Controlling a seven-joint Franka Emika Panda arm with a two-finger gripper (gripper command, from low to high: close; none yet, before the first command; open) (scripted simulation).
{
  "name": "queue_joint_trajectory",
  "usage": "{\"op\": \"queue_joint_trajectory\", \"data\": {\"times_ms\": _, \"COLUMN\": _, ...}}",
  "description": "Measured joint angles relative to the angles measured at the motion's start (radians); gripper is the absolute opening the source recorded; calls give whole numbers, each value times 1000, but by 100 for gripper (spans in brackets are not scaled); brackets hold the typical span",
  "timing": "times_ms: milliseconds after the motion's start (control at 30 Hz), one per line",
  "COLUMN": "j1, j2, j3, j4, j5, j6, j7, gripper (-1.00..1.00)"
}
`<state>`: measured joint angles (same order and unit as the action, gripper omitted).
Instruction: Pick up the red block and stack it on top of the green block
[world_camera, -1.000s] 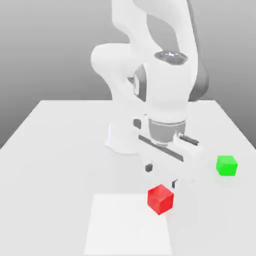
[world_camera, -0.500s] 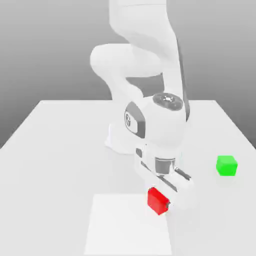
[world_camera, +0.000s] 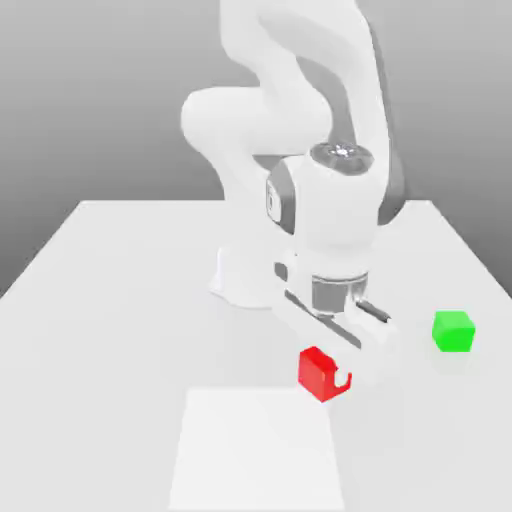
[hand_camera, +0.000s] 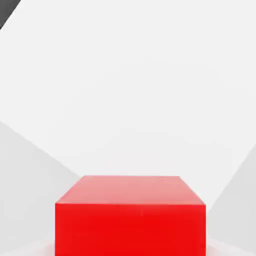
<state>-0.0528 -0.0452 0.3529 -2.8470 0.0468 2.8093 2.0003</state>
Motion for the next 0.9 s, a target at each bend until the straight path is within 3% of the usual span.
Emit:
{"op": "queue_joint_trajectory", "data": {"times_ms": 567, "j1": 377, "j2": -144, "j3": 454, "j4": 48, "j5": 243, "j6": -154, "j7": 803, "gripper": -100}}
{"op": "queue_joint_trajectory", "data": {"times_ms": 733, "j1": 344, "j2": -85, "j3": 501, "j4": 49, "j5": 170, "j6": -95, "j7": 883, "gripper": -100}}
{"op": "queue_joint_trajectory", "data": {"times_ms": 833, "j1": 157, "j2": -56, "j3": 686, "j4": 50, "j5": 152, "j6": -58, "j7": 895, "gripper": -100}}
{"op": "queue_joint_trajectory", "data": {"times_ms": 900, "j1": 156, "j2": -56, "j3": 686, "j4": 50, "j5": 152, "j6": -57, "j7": 895, "gripper": -100}}
